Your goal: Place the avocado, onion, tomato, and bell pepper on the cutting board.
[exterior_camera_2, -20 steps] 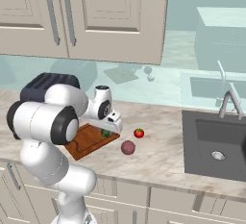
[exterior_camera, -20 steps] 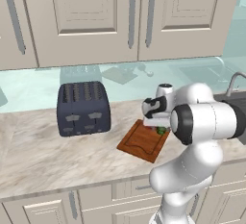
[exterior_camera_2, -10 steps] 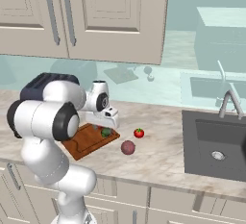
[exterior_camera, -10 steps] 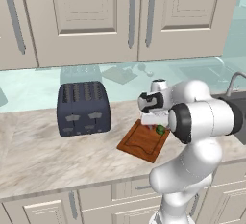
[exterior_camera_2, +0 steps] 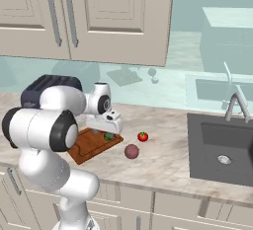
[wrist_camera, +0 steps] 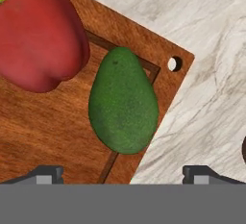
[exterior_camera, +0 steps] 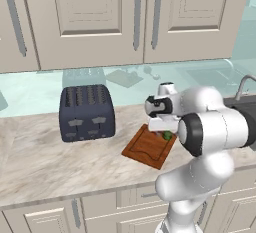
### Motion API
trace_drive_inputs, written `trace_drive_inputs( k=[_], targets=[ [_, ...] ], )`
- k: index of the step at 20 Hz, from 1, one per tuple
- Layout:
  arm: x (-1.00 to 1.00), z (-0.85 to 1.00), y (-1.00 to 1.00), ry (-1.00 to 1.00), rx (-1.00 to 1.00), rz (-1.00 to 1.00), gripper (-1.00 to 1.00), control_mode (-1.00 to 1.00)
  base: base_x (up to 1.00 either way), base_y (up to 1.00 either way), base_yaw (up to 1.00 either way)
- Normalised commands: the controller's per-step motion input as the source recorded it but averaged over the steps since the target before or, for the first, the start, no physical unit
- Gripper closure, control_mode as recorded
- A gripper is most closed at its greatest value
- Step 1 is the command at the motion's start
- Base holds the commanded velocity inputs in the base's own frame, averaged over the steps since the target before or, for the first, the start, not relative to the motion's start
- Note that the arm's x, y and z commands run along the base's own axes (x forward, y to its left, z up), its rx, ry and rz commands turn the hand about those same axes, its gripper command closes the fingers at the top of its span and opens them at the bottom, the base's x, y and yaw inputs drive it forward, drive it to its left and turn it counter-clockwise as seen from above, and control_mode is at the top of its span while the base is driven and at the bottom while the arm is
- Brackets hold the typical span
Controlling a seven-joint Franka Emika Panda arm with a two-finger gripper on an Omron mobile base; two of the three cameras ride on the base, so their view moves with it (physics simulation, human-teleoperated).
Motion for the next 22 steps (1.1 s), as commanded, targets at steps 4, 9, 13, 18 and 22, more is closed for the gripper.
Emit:
trace_drive_inputs(
  k=[4, 9, 13, 18, 22],
  targets=[
    [-0.42, 0.0, 0.0, -0.02, 0.0, 0.0, -1.0, -1.0, 0.0, 0.0, 0.0],
    [-0.29, 0.19, 0.01, 0.0, -0.01, 0.0, -1.0, -1.0, 0.0, 0.0, 0.0],
    [-0.12, 0.44, 0.02, 0.0, -0.04, 0.0, -1.0, -1.0, 0.0, 0.0, 0.0],
    [-0.11, 0.4, 0.0, 0.0, -0.05, 0.0, -1.0, -1.0, 0.0, 0.0, 0.0],
    [-0.05, 0.2, -0.05, 0.0, -0.03, 0.0, -1.0, -1.0, 0.0, 0.0, 0.0]
  ],
)
